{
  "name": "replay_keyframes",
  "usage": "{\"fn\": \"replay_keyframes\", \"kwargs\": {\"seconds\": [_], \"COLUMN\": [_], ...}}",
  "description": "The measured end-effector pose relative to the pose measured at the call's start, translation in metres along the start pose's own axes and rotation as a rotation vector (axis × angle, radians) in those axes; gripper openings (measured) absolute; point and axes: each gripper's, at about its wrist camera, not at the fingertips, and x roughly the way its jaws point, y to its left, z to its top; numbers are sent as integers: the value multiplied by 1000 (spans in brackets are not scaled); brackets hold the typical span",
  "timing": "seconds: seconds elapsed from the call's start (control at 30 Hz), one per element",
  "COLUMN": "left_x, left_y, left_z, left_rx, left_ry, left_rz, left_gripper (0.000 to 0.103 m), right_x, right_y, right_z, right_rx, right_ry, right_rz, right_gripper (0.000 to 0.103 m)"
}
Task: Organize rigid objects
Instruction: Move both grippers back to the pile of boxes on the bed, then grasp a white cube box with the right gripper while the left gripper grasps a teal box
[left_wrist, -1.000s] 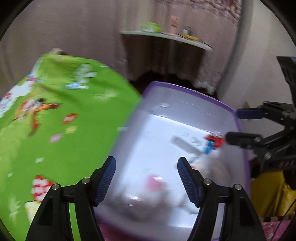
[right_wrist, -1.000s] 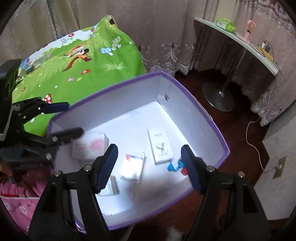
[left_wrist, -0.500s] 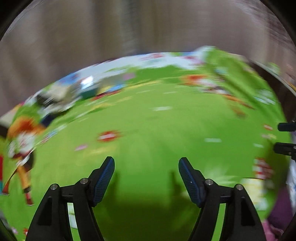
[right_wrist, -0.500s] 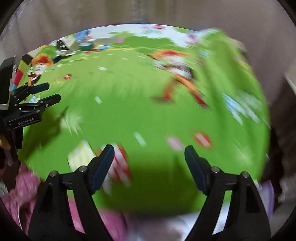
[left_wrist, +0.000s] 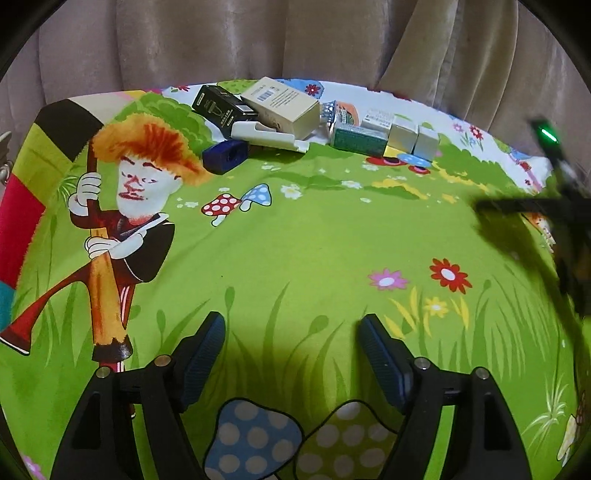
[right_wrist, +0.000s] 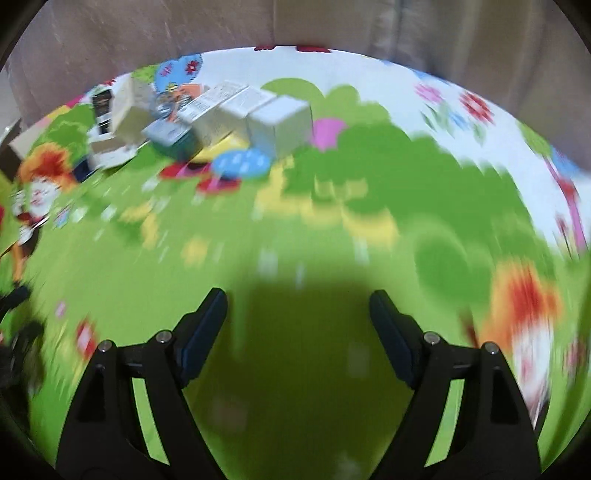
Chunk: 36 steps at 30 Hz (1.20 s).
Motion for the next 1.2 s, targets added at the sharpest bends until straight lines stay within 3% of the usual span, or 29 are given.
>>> {"fn": "replay_keyframes", "kwargs": {"seconds": [0.23,0.37,0.47,0.57,0.63,0.77,0.9,1.03,1.13,1.2], "left_x": [5,7,10,14,21,51,87,101,118,133], "left_y": [-5,-4,-6,-12,-22,-43,-50,-48,-41,-42], "left_z": [4,4,10,30,54,100,142,168,181,190], "left_rx": [24,19,-5,-95,-159,-258,-450,-567,-668,-664], "left_ry": [20,31,68,95,74,18,-11,-62,-32,28], "left_rz": [-15,-4,-2,-98,-116,-56,-46,57,67,103], "left_gripper": [95,98,98,98,98,98,98,98,98,98], "right_x": [59,70,61,44,29,-1,-17,-11,-12,-12], "right_y": [4,2,-1,1,2,-4,-13,-14,-15,-15], "right_z": [87,100,93,71,49,0,-27,-23,-23,-23], "right_rx": [-139,-217,-264,-292,-295,-248,-195,-172,-163,-162], "right_ry": [-25,-35,-83,-88,-80,-84,-109,-111,-110,-111], "right_rz": [32,87,164,128,104,83,96,90,99,100], "right_gripper": [91,92,56,56,56,56,57,57,57,57]}}
